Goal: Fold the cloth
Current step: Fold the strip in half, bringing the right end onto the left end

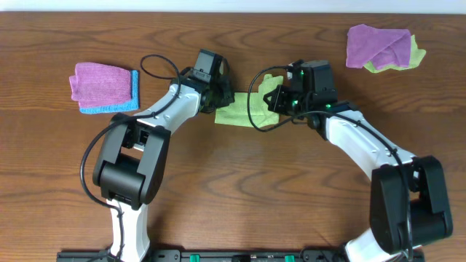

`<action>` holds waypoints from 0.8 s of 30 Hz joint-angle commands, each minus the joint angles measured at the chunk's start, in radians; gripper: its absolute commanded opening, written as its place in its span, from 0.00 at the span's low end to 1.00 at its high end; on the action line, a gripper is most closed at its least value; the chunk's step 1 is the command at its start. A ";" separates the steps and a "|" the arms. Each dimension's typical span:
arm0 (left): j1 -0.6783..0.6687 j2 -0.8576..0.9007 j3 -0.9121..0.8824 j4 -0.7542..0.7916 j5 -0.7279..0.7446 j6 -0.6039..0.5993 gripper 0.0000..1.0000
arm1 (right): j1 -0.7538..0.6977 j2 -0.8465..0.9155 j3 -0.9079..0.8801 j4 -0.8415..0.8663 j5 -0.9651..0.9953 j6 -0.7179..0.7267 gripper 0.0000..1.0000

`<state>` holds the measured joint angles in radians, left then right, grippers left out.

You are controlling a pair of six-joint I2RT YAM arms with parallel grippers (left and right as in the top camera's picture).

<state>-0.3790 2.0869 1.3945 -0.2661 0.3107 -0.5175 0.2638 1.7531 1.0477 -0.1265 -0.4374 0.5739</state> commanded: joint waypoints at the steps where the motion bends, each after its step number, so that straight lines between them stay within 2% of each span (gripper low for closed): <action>1: 0.015 -0.039 0.023 -0.009 -0.004 0.026 0.06 | 0.025 -0.006 0.032 0.003 0.017 0.016 0.01; 24: 0.135 -0.155 0.022 -0.102 -0.005 0.077 0.06 | 0.121 0.015 0.053 0.060 0.097 0.037 0.01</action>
<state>-0.2592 1.9652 1.3949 -0.3565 0.3103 -0.4656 0.3687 1.7542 1.0801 -0.0757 -0.3634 0.5911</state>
